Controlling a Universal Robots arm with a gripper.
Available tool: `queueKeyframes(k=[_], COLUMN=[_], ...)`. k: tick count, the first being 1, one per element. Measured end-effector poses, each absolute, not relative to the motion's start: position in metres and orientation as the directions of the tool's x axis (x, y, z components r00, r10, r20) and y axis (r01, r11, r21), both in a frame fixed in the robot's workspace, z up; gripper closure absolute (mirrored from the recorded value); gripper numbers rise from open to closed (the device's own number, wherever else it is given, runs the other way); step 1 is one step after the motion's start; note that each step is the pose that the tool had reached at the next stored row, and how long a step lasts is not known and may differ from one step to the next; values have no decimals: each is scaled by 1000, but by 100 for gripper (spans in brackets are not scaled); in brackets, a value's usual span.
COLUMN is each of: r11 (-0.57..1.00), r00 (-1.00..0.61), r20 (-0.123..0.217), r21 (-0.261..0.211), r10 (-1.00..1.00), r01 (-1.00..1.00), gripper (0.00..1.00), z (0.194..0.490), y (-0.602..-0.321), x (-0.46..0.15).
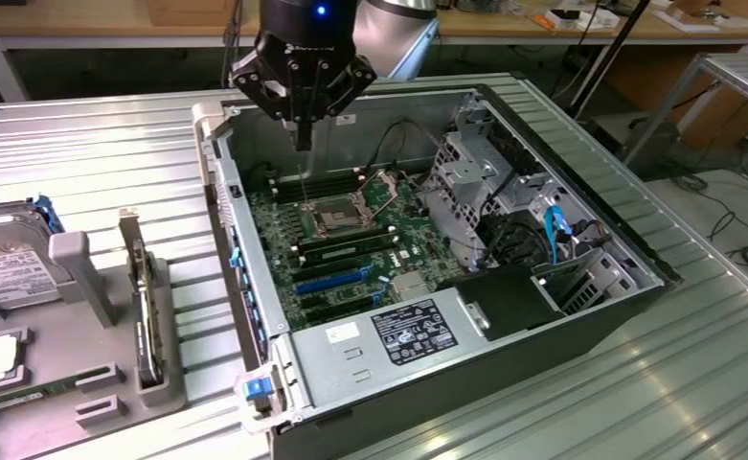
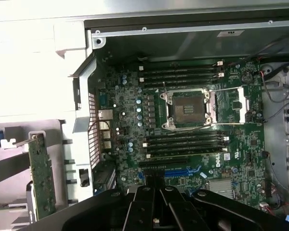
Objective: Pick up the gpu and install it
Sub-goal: 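Reach for the gpu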
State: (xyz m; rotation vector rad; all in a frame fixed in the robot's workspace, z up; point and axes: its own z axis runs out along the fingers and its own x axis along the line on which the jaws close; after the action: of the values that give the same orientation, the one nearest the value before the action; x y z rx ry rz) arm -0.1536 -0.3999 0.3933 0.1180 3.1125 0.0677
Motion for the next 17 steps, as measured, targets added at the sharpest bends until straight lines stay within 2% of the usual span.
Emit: queueKeyframes(k=[17], r11=[996], r00=[-997], r20=[-24], r21=[44], r10=[76], r01=[75], gripper=[89], z=[393], y=[-401], x=[-178])
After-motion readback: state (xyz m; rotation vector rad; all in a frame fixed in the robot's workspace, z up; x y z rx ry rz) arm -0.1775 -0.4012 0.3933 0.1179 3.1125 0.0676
